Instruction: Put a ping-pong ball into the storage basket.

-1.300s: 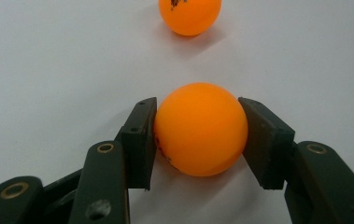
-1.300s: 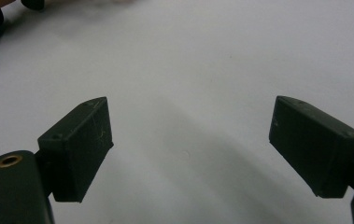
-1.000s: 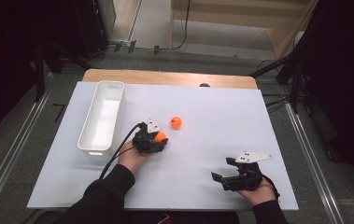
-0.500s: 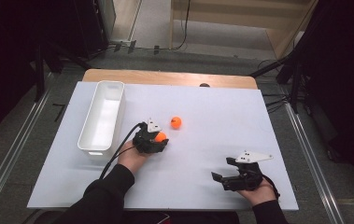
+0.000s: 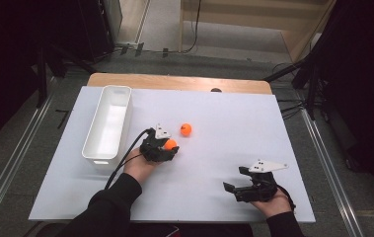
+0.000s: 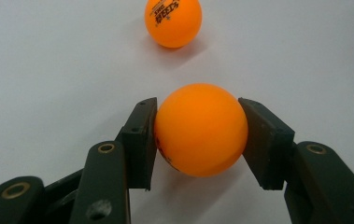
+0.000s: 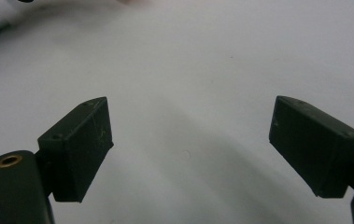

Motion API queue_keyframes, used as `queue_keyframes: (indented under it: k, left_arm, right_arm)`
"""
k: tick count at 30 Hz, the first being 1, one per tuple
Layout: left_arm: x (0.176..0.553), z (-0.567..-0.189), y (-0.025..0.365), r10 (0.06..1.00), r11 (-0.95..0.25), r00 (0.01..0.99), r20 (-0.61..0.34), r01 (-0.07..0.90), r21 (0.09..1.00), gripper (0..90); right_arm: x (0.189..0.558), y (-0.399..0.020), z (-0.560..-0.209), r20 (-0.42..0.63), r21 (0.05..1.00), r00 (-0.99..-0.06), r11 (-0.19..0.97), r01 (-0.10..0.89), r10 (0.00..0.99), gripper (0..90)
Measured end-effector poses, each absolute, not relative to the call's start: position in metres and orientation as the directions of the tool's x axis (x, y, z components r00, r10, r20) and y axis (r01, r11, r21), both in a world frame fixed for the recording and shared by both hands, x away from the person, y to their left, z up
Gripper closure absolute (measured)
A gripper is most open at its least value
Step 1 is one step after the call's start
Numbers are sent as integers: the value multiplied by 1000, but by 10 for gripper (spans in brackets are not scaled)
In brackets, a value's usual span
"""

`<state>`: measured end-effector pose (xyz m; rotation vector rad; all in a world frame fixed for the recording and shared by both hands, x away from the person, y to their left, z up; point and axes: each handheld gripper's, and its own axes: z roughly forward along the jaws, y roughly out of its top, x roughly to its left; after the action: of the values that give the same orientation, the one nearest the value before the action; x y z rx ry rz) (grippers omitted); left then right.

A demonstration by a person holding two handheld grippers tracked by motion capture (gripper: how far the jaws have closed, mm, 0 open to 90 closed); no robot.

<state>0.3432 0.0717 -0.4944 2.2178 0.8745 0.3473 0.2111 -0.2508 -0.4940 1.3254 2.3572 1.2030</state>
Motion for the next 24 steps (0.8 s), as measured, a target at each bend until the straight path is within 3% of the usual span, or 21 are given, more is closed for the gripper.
queue_keyframes:
  k: [24]
  left_arm:
    - [342,-473,76,666,-483,742,-72,503,717,504]
  right_arm:
    - [212,-251,-495,208,723,-588,282,630,781,119]
